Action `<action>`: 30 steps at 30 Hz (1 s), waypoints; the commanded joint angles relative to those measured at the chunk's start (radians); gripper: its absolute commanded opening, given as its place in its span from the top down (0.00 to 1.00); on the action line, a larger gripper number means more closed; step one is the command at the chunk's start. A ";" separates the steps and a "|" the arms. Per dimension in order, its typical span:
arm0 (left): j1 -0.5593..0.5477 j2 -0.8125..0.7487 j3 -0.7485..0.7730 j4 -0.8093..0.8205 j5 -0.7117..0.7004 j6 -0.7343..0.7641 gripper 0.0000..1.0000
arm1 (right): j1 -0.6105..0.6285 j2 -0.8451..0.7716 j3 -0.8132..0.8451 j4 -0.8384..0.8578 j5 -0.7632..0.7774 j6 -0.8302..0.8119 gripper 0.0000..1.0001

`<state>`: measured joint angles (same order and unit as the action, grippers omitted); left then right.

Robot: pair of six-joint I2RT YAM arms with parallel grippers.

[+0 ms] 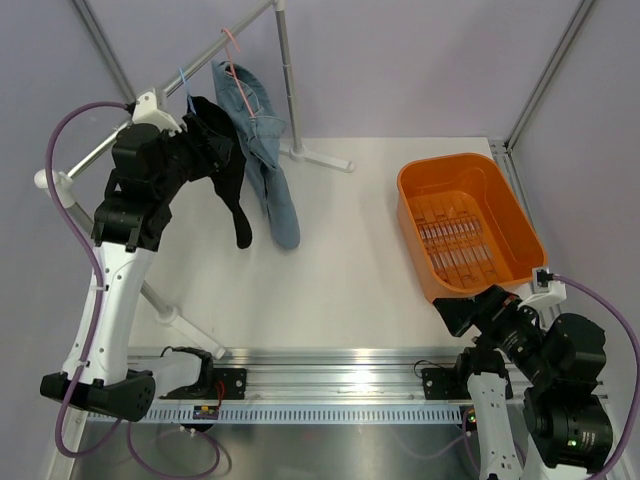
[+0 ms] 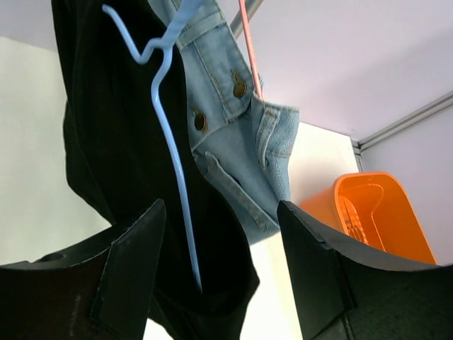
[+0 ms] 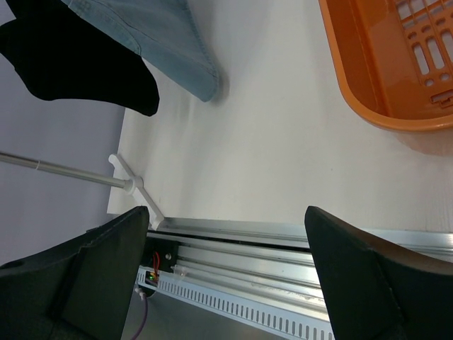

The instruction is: Remove the skirt from the hanger

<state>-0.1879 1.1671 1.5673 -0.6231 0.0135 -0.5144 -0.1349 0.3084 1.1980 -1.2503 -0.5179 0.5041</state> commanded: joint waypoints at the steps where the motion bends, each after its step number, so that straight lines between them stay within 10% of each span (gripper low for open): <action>1: -0.018 0.022 0.000 0.130 -0.057 0.059 0.37 | -0.005 0.008 0.028 -0.015 -0.025 -0.016 0.00; 16: -0.028 0.074 -0.029 0.223 -0.043 0.117 0.51 | -0.005 0.021 0.077 -0.046 0.019 -0.039 0.01; 23: -0.028 0.118 0.013 0.204 -0.040 0.114 0.91 | -0.005 0.029 0.107 -0.064 0.030 -0.041 0.01; 30: -0.042 0.108 0.054 0.198 -0.047 0.125 1.00 | -0.005 0.023 0.109 -0.070 0.032 -0.038 0.01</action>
<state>-0.2150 1.2842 1.5555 -0.4610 -0.0299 -0.4137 -0.1349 0.3141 1.2907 -1.3148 -0.4950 0.4774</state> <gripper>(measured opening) 0.042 0.993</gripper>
